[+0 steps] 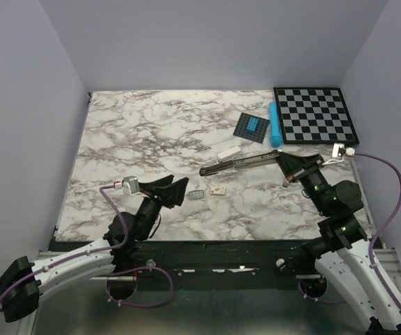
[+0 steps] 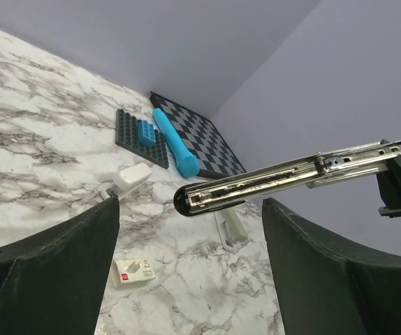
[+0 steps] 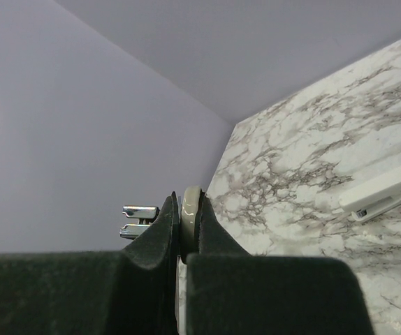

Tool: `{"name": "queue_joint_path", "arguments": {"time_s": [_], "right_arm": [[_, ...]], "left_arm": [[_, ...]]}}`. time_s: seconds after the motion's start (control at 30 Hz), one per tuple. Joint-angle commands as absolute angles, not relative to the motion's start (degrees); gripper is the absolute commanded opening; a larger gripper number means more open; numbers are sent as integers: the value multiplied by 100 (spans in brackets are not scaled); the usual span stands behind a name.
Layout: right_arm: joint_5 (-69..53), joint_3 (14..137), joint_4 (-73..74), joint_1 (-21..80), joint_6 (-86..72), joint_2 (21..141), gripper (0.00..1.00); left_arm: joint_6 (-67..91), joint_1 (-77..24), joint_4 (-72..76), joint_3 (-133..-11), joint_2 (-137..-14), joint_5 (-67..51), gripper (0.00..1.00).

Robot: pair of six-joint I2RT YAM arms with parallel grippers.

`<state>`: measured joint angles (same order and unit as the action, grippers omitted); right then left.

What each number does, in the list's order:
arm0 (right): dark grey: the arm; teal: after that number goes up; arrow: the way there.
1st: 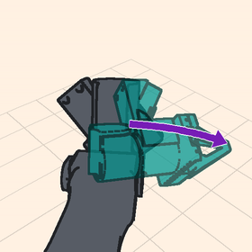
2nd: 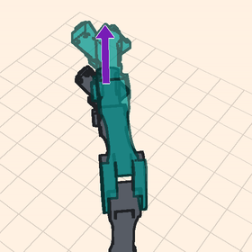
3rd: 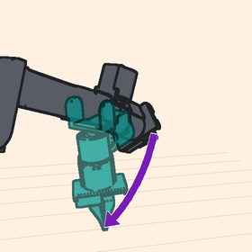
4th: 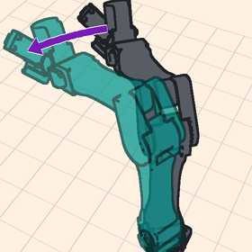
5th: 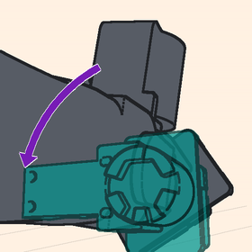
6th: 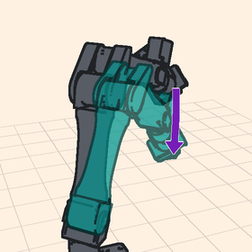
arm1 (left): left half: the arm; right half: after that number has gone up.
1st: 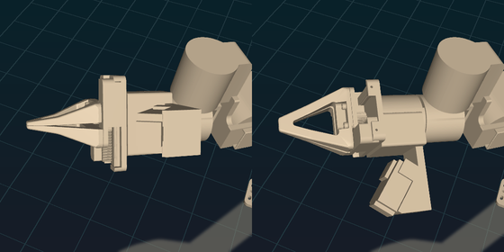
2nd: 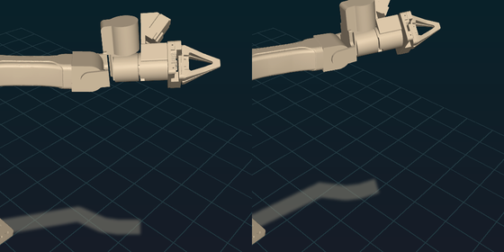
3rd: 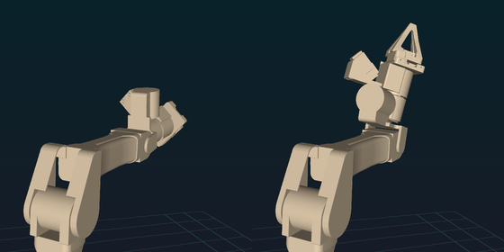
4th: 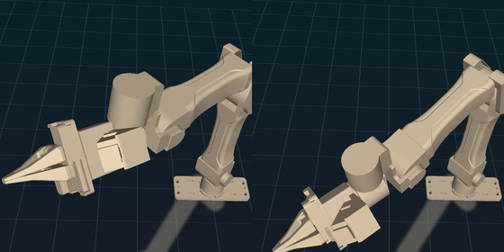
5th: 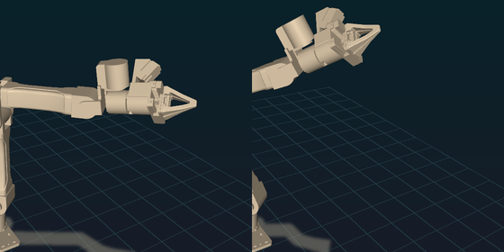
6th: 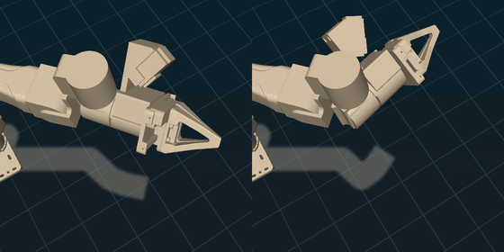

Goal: Load the staples into the stapler

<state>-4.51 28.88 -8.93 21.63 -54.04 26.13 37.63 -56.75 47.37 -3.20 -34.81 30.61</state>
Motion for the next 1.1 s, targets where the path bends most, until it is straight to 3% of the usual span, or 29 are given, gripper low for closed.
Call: {"name": "queue_joint_path", "arguments": {"time_s": [0.0, 0.17, 0.5, 0.6, 0.93, 1.07], "right_arm": [[-325, 2945, -1433, 2127, -5625, 2566, 1], [-562, 2830, -1450, 2127, -5651, 2645, 1], [-949, 2751, -1468, 2118, -5555, 2699, 1], [-1002, 2698, -1424, 2127, -5520, 2637, 1], [-1151, 2663, -1397, 2127, -5493, 2584, 1], [-1169, 2646, -1389, 2127, -5502, 2593, 1]], "left_arm": [[2581, -5660, 4036, -393, -2770, 2682, 90], [873, -5660, 2972, -1527, -3154, 1270, 95], [-1423, -5669, 2110, -3874, -5631, -842, 95], [-1827, -5669, 1873, -4296, -6054, -1247, 91], [-2390, -5660, 1328, -4904, -6688, -1766, 60], [-2408, -5651, 1125, -5080, -6846, -1907, 53]]}}
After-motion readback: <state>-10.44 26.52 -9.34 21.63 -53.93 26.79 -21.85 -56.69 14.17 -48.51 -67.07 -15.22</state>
